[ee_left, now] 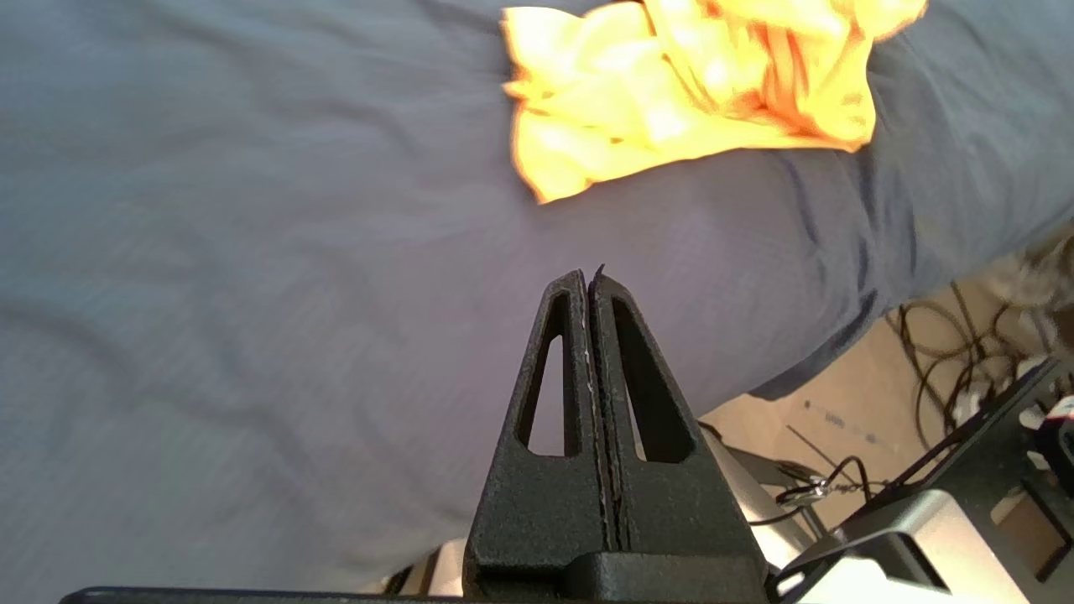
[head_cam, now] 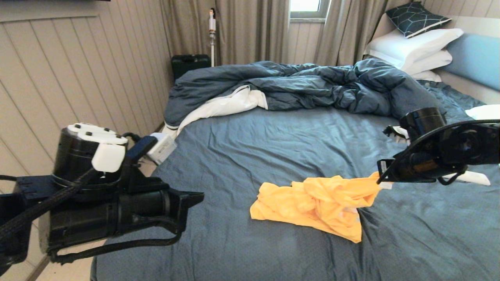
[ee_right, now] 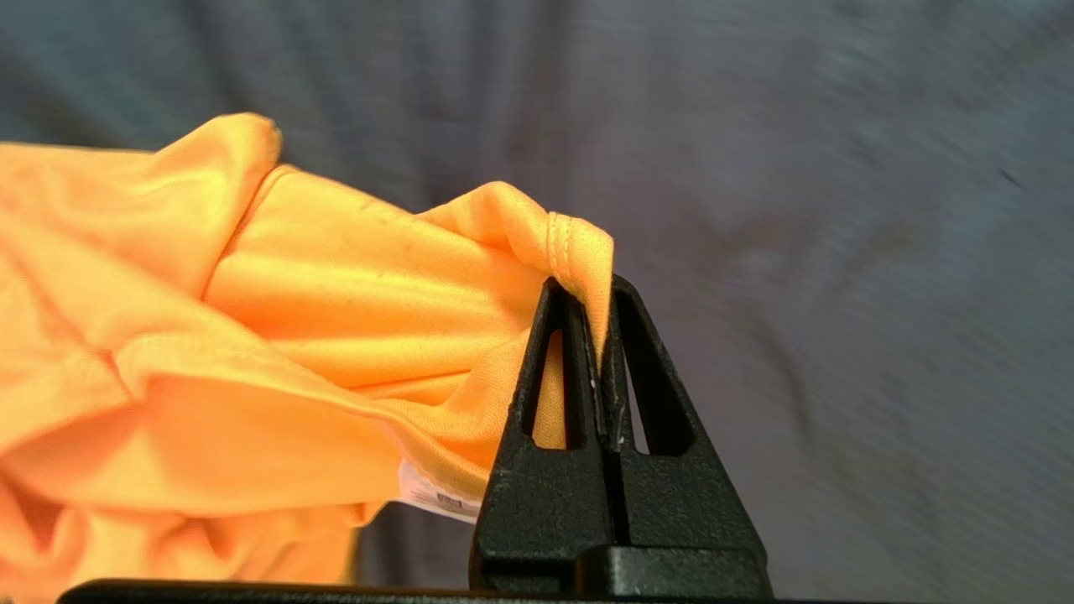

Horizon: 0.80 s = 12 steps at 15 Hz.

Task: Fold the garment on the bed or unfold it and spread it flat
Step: Unford the yellow T-shirt

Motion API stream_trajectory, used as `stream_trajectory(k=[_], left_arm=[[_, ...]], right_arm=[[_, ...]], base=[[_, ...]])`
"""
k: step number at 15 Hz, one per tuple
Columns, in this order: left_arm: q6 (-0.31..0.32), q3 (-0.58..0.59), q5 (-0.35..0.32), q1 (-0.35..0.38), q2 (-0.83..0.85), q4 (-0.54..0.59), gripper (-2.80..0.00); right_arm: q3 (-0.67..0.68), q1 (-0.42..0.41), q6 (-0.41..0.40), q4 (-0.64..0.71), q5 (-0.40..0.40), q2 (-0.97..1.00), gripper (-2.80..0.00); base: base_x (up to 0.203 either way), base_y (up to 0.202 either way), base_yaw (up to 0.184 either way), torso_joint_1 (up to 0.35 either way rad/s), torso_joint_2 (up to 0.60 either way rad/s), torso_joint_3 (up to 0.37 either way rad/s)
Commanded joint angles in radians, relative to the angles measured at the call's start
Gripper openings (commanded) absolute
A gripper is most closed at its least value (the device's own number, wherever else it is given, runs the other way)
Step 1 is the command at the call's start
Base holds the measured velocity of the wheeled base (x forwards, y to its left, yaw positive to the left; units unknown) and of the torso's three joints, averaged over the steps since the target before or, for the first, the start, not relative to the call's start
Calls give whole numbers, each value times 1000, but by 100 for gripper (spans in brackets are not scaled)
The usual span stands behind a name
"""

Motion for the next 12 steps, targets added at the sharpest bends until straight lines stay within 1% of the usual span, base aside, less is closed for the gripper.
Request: stream_trajectory(k=[1, 2, 4, 5, 7, 8, 10, 12], left_arm=[[-6, -67, 44, -87, 128, -5, -280], [-7, -98, 65, -124, 169, -9, -280], [-13, -164, 82, -168, 244, -16, -280], [-21, -185, 84, -181, 273, -17, -280], [-24, -200, 86, -192, 314, -21, -280], [-21, -205, 88, -195, 323, -37, -280], [-21, -217, 90, -196, 342, -44, -280], [-19, -224, 89, -199, 364, -45, -280]], right_arm=[[13, -99, -17, 1, 36, -42, -280], [16, -155, -34, 1, 60, -56, -280], [20, -288, -78, 1, 121, -66, -280], [25, -352, -102, 0, 158, -62, -280], [52, -453, -148, -20, 215, -20, -280], [74, -488, -167, -74, 227, 6, -280], [115, -532, -200, -176, 235, 57, -280], [135, -565, -219, -229, 235, 88, -280]], base=[[0, 0, 0, 0, 0, 0], [0, 0, 0, 0, 0, 0], [0, 0, 0, 0, 0, 0], [0, 0, 0, 0, 0, 0], [0, 0, 0, 0, 0, 0], [0, 0, 0, 0, 0, 0], [0, 0, 0, 0, 0, 0], [0, 0, 0, 0, 0, 0]])
